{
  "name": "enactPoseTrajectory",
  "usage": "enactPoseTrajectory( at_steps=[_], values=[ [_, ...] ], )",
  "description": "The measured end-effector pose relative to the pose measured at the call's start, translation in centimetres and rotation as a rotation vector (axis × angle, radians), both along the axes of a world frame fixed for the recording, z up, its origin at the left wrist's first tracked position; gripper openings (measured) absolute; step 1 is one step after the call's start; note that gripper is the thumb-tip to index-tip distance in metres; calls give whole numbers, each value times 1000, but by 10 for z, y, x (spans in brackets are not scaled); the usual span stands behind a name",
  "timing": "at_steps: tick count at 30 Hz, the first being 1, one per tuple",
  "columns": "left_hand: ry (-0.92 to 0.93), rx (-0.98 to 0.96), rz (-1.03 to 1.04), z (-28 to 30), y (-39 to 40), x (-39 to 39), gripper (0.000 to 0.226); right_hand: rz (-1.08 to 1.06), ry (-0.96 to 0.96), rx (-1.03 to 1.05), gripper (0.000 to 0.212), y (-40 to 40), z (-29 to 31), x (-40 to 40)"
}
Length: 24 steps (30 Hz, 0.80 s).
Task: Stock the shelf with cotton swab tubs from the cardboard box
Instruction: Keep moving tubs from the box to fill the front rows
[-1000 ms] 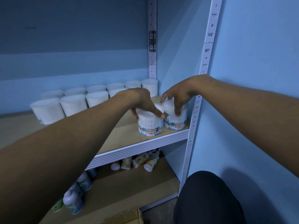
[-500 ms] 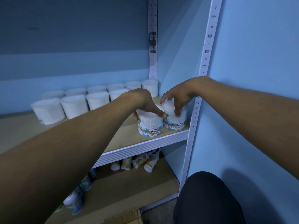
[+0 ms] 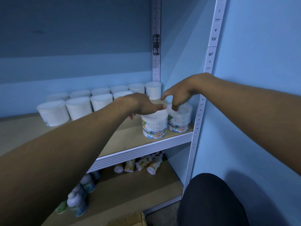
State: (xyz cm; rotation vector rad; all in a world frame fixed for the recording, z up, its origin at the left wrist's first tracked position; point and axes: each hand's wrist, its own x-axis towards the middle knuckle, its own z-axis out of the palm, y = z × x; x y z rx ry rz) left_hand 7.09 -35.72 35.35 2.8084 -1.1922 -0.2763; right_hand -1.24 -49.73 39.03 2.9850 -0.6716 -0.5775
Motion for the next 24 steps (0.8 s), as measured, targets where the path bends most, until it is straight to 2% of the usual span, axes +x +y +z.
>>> enactPoseTrajectory(
  at_steps=[4, 7, 11, 24],
  values=[
    [-140, 8, -10, 0, 25, 22, 77, 48, -110, 19, 65, 15, 6, 12],
    [-204, 8, -4, -3, 48, 39, 59, 88, -153, 12, 62, 27, 2, 27],
    [-184, 13, 45, -9, 73, 61, 66, 129, -172, -18, 64, 40, -8, 53],
    [-187, -67, 98, -17, 101, 129, 64, 158, -237, 17, 73, 62, -37, 136]
  ],
)
